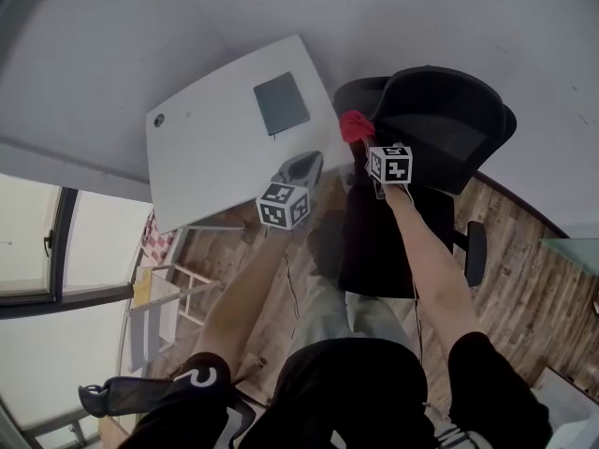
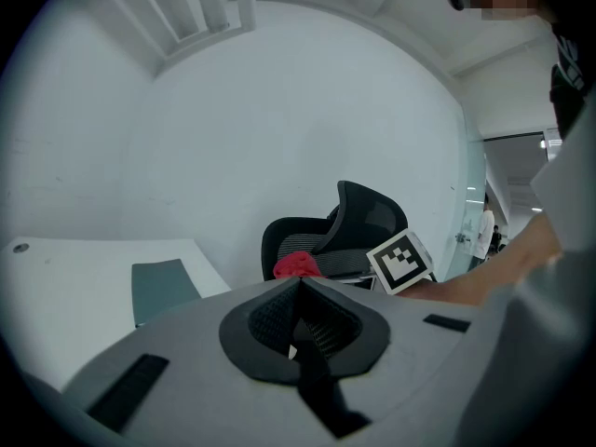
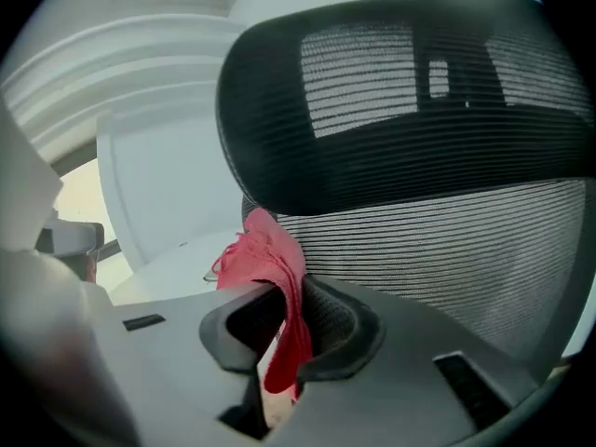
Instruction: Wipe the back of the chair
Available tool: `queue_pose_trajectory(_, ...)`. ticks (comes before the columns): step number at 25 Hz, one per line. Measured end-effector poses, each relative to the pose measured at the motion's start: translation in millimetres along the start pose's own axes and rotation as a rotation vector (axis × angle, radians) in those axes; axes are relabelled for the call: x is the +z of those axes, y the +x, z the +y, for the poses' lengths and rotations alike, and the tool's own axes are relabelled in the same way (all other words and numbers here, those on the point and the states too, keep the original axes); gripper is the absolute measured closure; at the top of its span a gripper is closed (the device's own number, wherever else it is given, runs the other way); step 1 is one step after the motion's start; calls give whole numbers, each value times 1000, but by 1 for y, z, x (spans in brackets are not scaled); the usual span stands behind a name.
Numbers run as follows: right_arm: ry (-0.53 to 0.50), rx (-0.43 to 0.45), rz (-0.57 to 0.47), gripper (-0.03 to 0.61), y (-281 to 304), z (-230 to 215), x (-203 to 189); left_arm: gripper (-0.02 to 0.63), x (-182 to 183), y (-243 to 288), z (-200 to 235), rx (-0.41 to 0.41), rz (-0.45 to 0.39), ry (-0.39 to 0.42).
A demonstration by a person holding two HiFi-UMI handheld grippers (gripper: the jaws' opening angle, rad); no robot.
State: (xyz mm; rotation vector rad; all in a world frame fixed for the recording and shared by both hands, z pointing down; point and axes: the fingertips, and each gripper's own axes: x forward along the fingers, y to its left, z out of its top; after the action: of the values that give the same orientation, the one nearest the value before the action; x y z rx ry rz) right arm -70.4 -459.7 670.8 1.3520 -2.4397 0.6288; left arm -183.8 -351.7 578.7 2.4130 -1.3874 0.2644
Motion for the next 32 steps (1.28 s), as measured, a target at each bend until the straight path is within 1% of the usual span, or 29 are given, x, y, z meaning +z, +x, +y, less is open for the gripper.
queue_pose_trajectory(5, 1, -46, 0, 512, 4, -26, 3, 589, 0, 17, -6, -30, -1, 19)
queue_pose_trajectory(8, -17, -63, 6, 512, 2, -42, 4, 589, 2, 29, -20, -64, 0, 46)
queue_pose_trajectory(11, -25, -80, 7, 511, -5, -59, 5, 589, 2, 44, -35, -98, 3, 54)
queue_pose_trajectory(25, 48, -259, -42, 508, -78, -179, 7, 589, 8, 90, -94, -200, 13, 52)
queue_pose_trajectory(32, 84, -362, -60, 508, -121, -244, 4, 589, 10, 106, -115, -227, 17, 56)
